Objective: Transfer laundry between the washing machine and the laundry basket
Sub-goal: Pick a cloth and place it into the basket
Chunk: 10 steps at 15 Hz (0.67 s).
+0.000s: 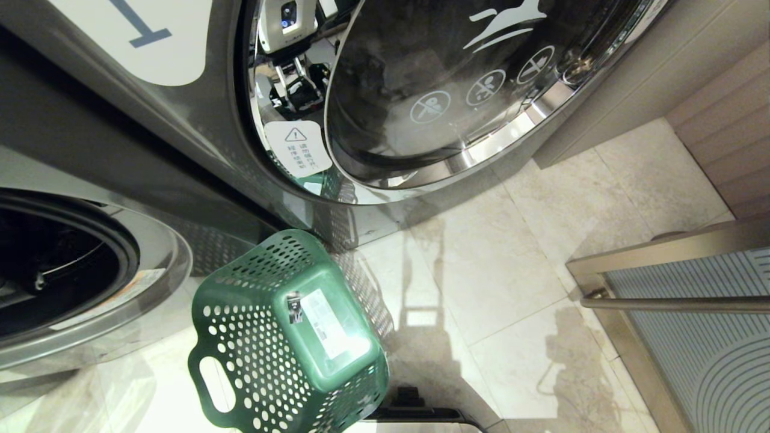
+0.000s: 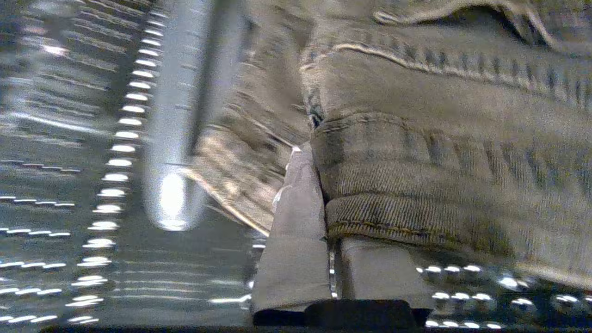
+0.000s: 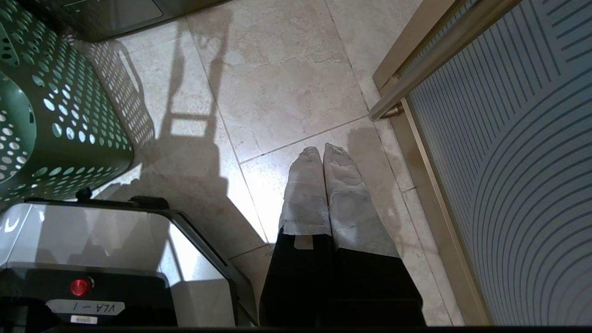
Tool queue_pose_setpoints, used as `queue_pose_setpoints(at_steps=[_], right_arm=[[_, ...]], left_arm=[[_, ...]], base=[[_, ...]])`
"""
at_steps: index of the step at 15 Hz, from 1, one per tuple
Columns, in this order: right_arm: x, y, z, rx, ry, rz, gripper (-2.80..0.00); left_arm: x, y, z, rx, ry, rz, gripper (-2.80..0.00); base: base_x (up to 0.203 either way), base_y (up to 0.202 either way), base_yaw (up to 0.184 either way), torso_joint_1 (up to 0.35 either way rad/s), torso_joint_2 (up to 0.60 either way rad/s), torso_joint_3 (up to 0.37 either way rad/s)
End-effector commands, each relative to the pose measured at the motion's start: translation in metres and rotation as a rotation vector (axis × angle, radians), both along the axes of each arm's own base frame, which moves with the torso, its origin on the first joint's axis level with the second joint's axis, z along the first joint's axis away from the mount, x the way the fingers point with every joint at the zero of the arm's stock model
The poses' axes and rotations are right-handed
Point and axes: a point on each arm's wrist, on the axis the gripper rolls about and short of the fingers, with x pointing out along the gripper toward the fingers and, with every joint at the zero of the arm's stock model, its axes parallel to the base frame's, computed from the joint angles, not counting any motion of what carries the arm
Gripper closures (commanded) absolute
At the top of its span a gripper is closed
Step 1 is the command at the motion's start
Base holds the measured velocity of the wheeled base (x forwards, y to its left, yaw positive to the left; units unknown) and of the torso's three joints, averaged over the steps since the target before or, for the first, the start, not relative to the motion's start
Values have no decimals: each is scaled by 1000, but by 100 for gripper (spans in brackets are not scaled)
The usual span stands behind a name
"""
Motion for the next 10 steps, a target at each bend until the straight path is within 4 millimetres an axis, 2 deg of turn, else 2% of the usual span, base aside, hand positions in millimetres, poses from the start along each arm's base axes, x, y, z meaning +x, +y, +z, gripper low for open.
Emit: queue_pose_setpoints(at_steps=[1, 10], right_arm=[[0, 0, 0, 0, -1, 1, 0], [0, 0, 0, -1, -1, 1, 0]], left_arm=[[-14, 7, 19, 22, -33, 27, 0], [-47, 19, 36, 60, -107, 89, 0]], base=[[0, 0, 0, 0, 0, 0], [0, 0, 0, 0, 0, 0]])
